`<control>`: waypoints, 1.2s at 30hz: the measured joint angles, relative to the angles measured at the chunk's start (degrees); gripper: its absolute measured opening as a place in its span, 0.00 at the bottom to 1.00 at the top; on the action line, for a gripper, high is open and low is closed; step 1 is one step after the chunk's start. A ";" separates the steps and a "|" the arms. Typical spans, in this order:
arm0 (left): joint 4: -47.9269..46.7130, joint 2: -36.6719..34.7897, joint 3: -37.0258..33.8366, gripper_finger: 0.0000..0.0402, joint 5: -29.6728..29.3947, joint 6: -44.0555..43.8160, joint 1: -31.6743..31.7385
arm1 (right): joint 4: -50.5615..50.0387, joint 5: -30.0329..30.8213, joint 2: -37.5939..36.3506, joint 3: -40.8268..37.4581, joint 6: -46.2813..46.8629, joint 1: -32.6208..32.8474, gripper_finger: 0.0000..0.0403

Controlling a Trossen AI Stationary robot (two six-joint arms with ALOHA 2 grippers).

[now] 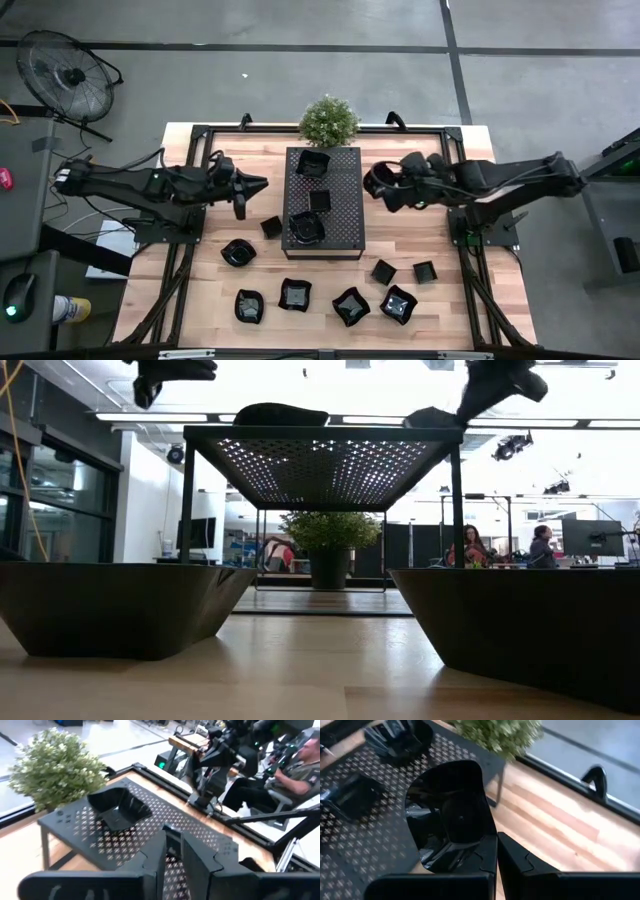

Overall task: Pick & Place Mini shaped plates
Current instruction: Stack the leaf-shaped plate on top of the leaf-shaped plates on the shelf

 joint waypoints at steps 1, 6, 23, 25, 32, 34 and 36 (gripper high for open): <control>1.17 0.60 0.00 0.16 0.03 0.06 0.00 | 0.75 0.47 1.01 0.73 -0.99 0.00 0.00; 6.71 3.30 0.00 0.29 -0.26 2.08 0.00 | 5.40 2.70 5.40 4.63 -6.31 0.00 0.00; 27.94 15.84 0.02 0.40 -11.78 19.21 0.00 | 21.58 13.27 19.44 14.00 -25.55 0.00 0.00; 29.84 17.34 0.02 0.40 -12.67 20.67 0.00 | 23.76 14.09 20.26 14.35 -27.88 0.00 0.00; 31.86 20.73 0.03 0.40 -18.60 21.21 0.04 | 31.32 14.61 20.67 14.54 -32.22 0.00 0.00; 32.32 21.56 0.07 0.40 -19.74 21.26 0.06 | 32.72 14.39 20.67 14.54 -33.11 0.00 0.00; 31.98 22.36 0.36 0.40 -20.91 22.08 0.04 | 33.21 14.23 20.67 14.54 -33.20 0.02 0.00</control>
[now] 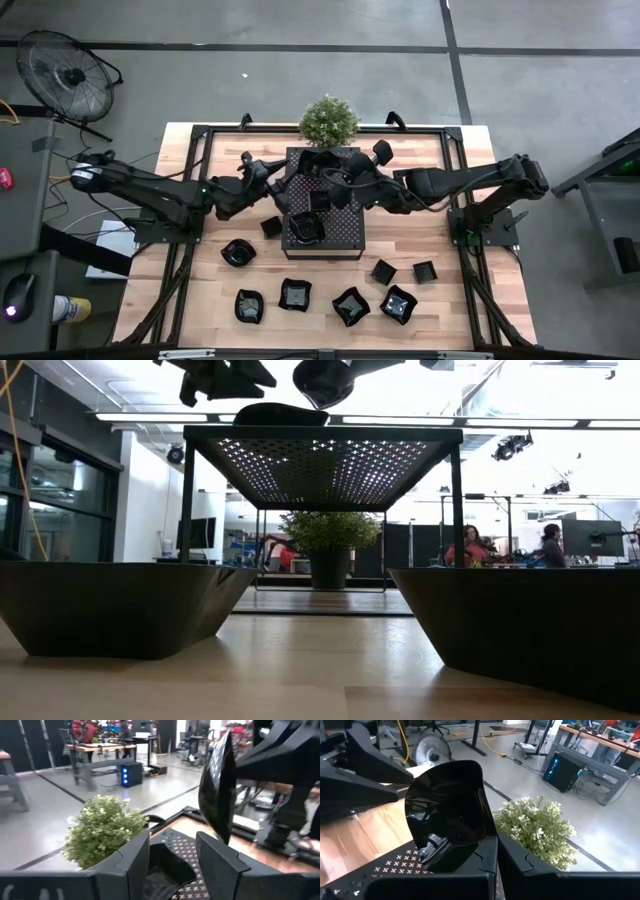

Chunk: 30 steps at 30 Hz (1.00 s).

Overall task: Pick & Place Mini shaped plates
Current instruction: Stack the leaf-shaped plate on top of the leaf-shaped plates on the shelf

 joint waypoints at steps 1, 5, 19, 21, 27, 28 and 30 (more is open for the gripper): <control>0.02 0.57 0.53 0.40 -0.08 0.55 0.00 | -0.02 -0.24 0.00 0.00 0.03 -0.01 0.00; 0.06 2.92 3.50 0.40 -0.10 4.33 0.00 | -0.07 -0.52 0.00 -0.02 0.06 -0.34 0.00; -0.38 8.44 9.19 0.40 3.13 8.98 1.51 | -0.17 0.01 -0.02 -0.07 -1.06 -1.05 0.00; -0.49 8.48 9.19 0.40 2.98 8.99 1.51 | -0.20 0.01 -0.02 -0.07 -1.06 -1.05 0.00; -0.44 8.47 9.17 0.38 4.22 8.81 1.51 | 0.23 -0.90 -0.02 -0.09 -1.30 -1.09 0.00; -0.42 8.47 9.17 0.37 4.21 8.79 1.51 | 0.46 -1.33 -0.02 -0.09 -1.32 -1.14 0.00; -0.43 8.47 9.17 0.35 4.09 8.79 1.51 | 0.93 -1.84 -0.02 -0.09 -1.32 -1.16 0.00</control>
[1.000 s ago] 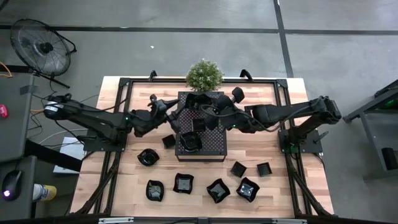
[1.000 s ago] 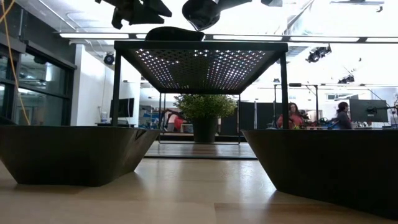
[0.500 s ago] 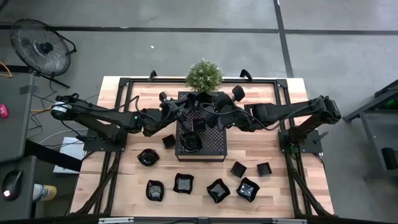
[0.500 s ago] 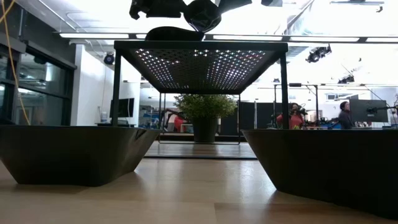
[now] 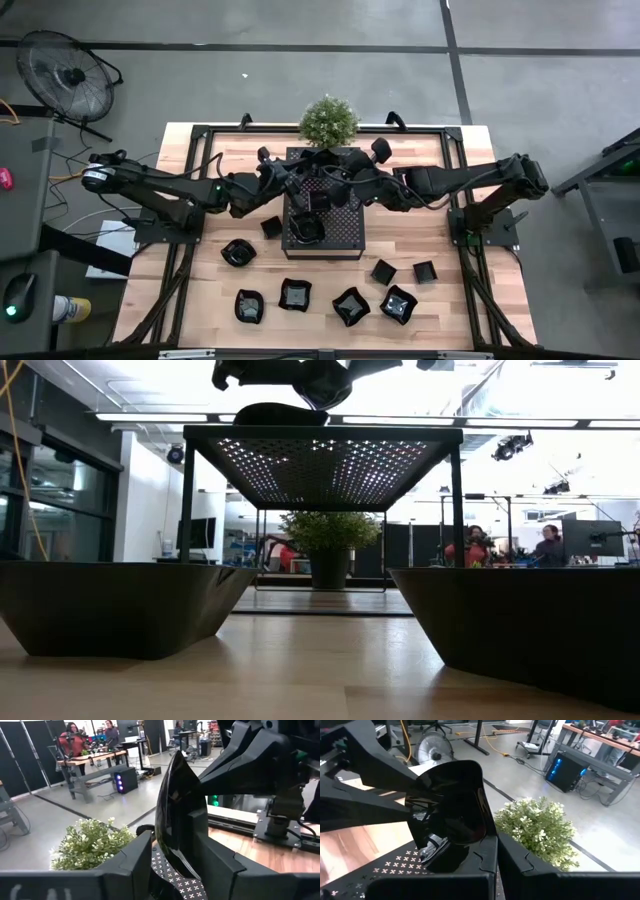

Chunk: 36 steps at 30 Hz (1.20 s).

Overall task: Pick & Place Mini shaped plates
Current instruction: Stack the leaf-shaped plate on top of the leaf-shaped plates on the shelf

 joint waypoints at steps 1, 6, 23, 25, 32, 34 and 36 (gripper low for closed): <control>-0.01 0.00 0.00 0.33 -0.35 0.00 0.00 | 0.12 -0.14 0.00 0.00 -0.02 0.00 0.00; -0.01 0.00 -0.02 0.28 -1.15 0.00 0.00 | 0.61 -0.62 -0.02 -0.02 -1.04 0.00 0.00; 0.04 -0.02 -0.09 0.02 -0.91 -1.29 -0.02 | 1.03 -6.95 -0.10 -0.02 -1.50 -0.26 0.07; -0.01 -0.02 -0.09 0.01 -0.50 -1.29 -0.09 | 0.91 -9.03 -0.04 -0.09 -1.50 -0.35 0.13; -0.01 -0.02 -0.09 0.00 0.13 -1.31 -0.04 | 2.53 -14.29 -0.91 -0.09 -1.02 -1.14 0.38; -0.03 -0.02 -0.09 0.00 -0.78 -1.31 -0.06 | 2.61 -16.63 -2.11 -0.09 -0.78 -1.55 0.45; -0.08 -0.02 -0.09 0.00 -1.93 -1.31 -0.04 | 2.20 -18.23 -3.74 -0.09 0.53 -1.93 0.49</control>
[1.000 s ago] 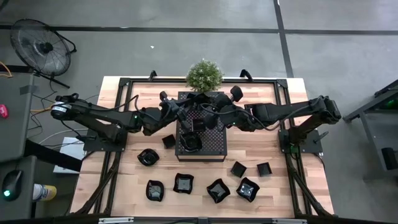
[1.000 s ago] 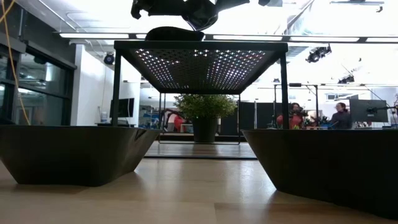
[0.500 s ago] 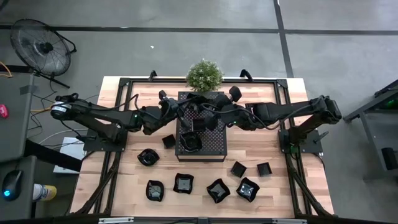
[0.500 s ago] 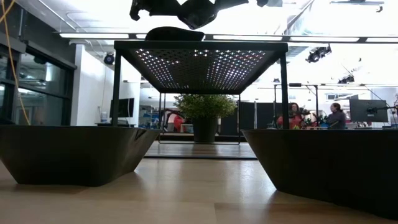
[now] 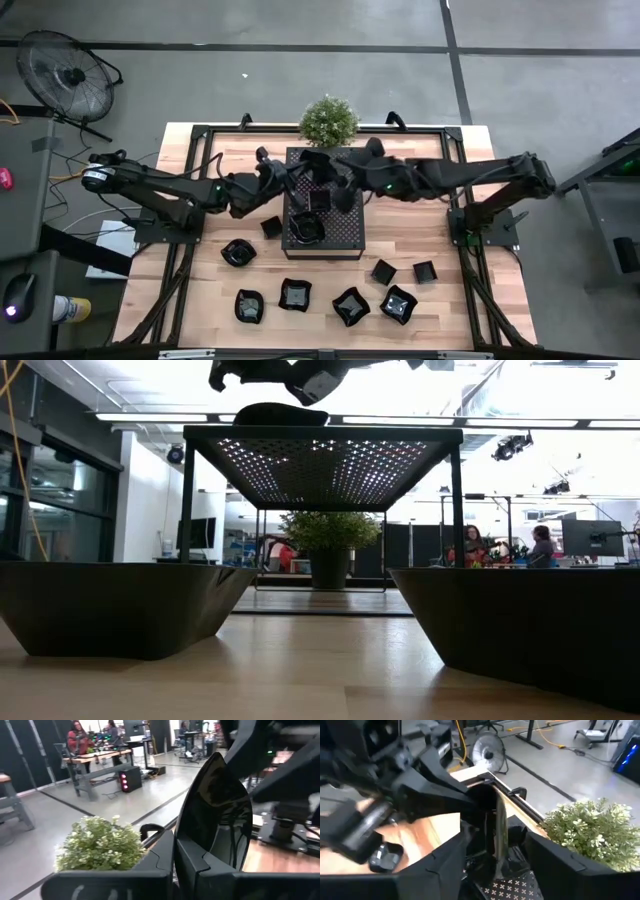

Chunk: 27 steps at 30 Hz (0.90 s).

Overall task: Pick & Place Mini shaped plates
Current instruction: Stack the leaf-shaped plate on top of the leaf-shaped plates on the shelf

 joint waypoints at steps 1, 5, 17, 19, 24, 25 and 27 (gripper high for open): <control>-0.08 -0.01 0.00 0.00 -0.55 0.00 0.00 | -0.52 -0.50 -0.95 0.00 0.63 -0.24 0.51; -1.32 -1.27 0.02 0.00 -0.70 -2.22 0.00 | -5.25 -0.27 -5.60 0.00 2.80 -0.65 0.55; -19.33 -10.68 0.01 0.00 7.06 -22.89 0.00 | -26.36 2.87 -14.75 0.07 7.56 -2.60 0.55; -21.89 -12.21 0.02 0.00 8.51 -26.00 -0.04 | -30.76 4.37 -14.84 0.07 8.55 -2.58 0.55; -25.82 -13.93 0.02 0.00 10.49 -32.22 0.00 | -38.13 5.67 -14.98 -1.07 9.20 -3.11 0.55; -26.36 -14.08 0.02 0.00 11.63 -33.21 0.00 | -38.14 4.83 -15.25 -1.86 9.15 -3.37 0.55; -27.05 -14.08 0.02 0.00 13.33 -35.05 -0.02 | -37.69 2.76 -15.73 -4.03 9.07 -4.12 0.55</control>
